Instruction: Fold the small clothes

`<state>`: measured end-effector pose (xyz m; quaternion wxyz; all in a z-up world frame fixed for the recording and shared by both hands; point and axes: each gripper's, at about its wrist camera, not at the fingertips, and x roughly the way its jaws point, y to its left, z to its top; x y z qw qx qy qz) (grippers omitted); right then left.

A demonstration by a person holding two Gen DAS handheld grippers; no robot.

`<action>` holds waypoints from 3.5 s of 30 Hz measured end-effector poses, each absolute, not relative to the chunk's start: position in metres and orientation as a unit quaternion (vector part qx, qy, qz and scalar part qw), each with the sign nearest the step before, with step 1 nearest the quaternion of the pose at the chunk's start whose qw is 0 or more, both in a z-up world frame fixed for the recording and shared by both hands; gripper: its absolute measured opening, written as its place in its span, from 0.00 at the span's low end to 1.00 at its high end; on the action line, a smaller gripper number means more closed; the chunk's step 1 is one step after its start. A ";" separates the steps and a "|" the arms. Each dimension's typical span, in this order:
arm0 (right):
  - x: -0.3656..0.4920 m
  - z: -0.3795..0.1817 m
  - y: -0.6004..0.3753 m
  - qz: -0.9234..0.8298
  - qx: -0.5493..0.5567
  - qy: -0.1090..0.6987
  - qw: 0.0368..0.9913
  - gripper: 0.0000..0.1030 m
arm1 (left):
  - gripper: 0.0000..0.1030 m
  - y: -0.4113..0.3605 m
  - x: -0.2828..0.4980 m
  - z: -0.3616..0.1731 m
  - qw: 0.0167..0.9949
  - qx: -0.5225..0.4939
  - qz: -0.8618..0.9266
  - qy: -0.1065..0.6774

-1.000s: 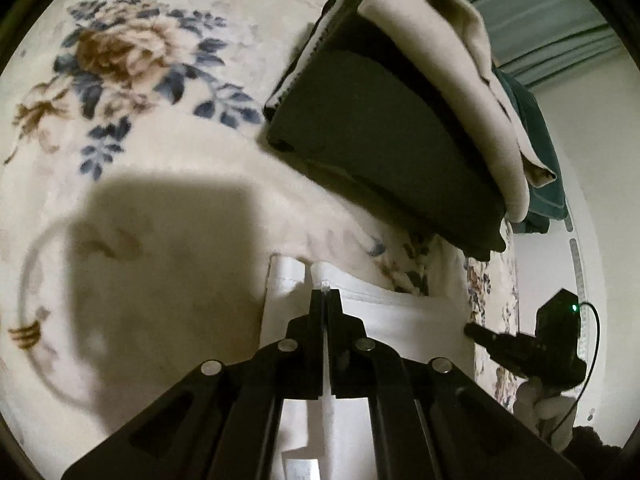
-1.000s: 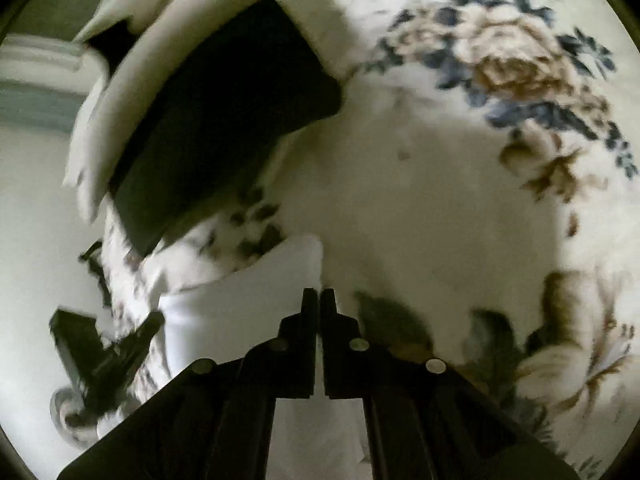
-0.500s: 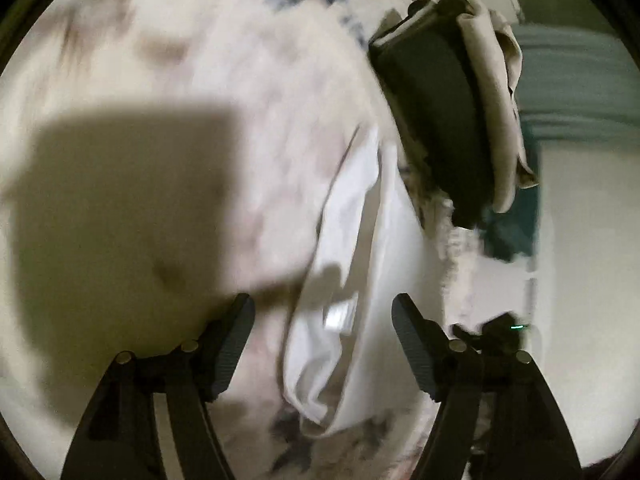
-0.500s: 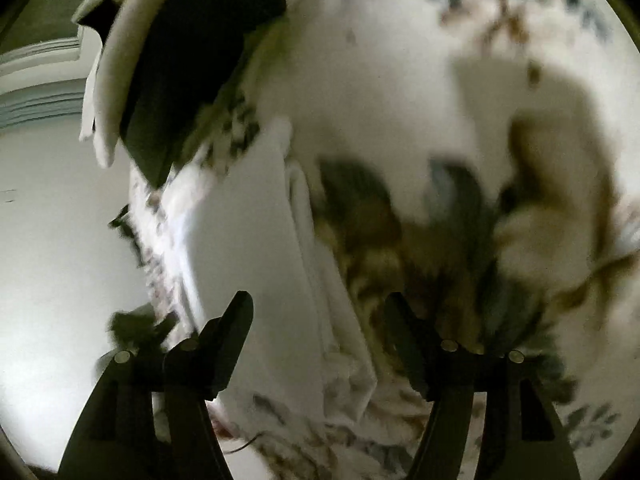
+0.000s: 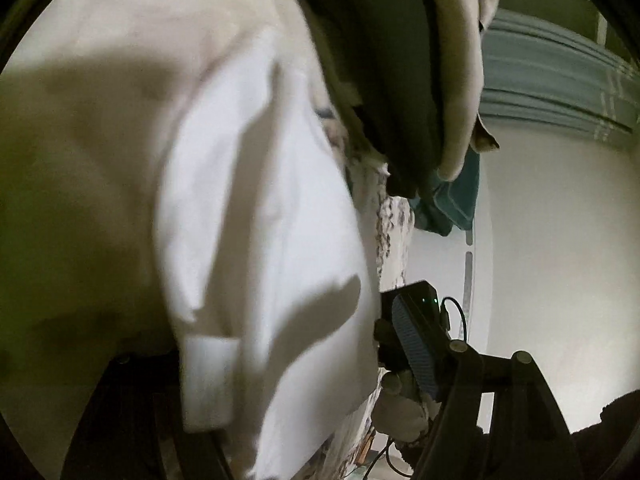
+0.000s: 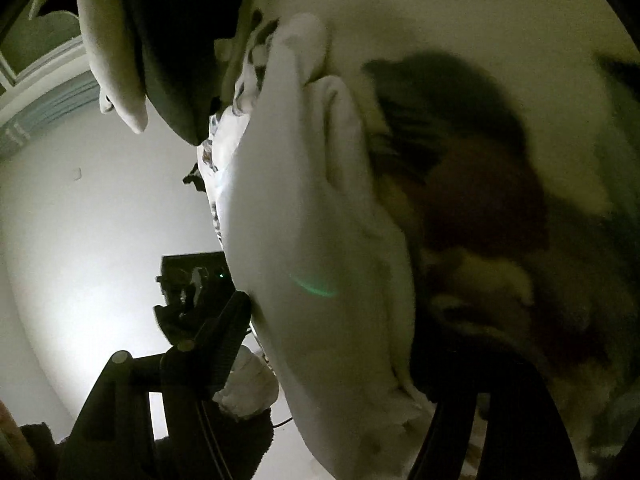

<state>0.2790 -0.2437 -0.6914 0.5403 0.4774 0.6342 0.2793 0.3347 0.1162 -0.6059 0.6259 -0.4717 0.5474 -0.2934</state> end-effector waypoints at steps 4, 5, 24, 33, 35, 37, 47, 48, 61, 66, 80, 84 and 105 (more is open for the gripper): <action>0.280 -0.686 -0.240 0.276 0.466 0.631 0.555 0.54 | 0.31 0.117 0.331 -0.600 0.646 -0.461 -0.278 0.542; 0.283 -0.687 -0.241 0.273 0.464 0.631 0.558 0.46 | 0.17 0.119 0.330 -0.600 0.651 -0.456 -0.267 0.545; 0.306 -0.665 -0.215 0.258 0.439 0.634 0.581 0.21 | 0.15 0.122 0.317 -0.586 0.669 -0.432 -0.264 0.544; 0.316 -0.563 -0.208 0.267 0.431 0.597 0.621 0.19 | 0.14 0.124 0.331 -0.486 0.701 -0.389 -0.277 0.529; 0.327 -0.531 -0.210 0.271 0.428 0.585 0.634 0.19 | 0.14 0.122 0.344 -0.456 0.708 -0.383 -0.285 0.521; 0.343 -0.496 -0.211 0.274 0.423 0.570 0.648 0.19 | 0.15 0.121 0.359 -0.426 0.717 -0.376 -0.292 0.510; 0.509 -0.384 -0.229 0.265 0.389 0.501 0.726 0.19 | 0.16 0.094 0.532 -0.343 0.749 -0.354 -0.319 0.461; 0.527 -0.386 -0.228 0.263 0.386 0.500 0.729 0.19 | 0.16 0.092 0.551 -0.348 0.751 -0.351 -0.317 0.462; 0.598 -0.484 -0.232 0.226 0.332 0.577 0.711 0.21 | 0.41 0.089 0.586 -0.438 0.754 -0.253 -0.231 0.561; 0.583 -0.466 -0.219 0.156 0.220 0.593 0.758 0.54 | 0.52 0.104 0.562 -0.403 0.814 -0.173 -0.140 0.536; 0.476 -0.364 -0.202 -0.085 0.002 0.561 0.823 1.00 | 1.00 0.067 0.472 -0.336 0.869 -0.011 -0.002 0.494; 0.434 -0.310 -0.203 -0.105 -0.002 0.534 0.839 1.00 | 1.00 0.056 0.439 -0.296 0.879 -0.001 0.003 0.476; 0.159 -0.035 -0.186 -0.122 -0.006 0.383 0.916 1.00 | 1.00 0.030 0.232 -0.087 0.934 -0.003 -0.019 0.356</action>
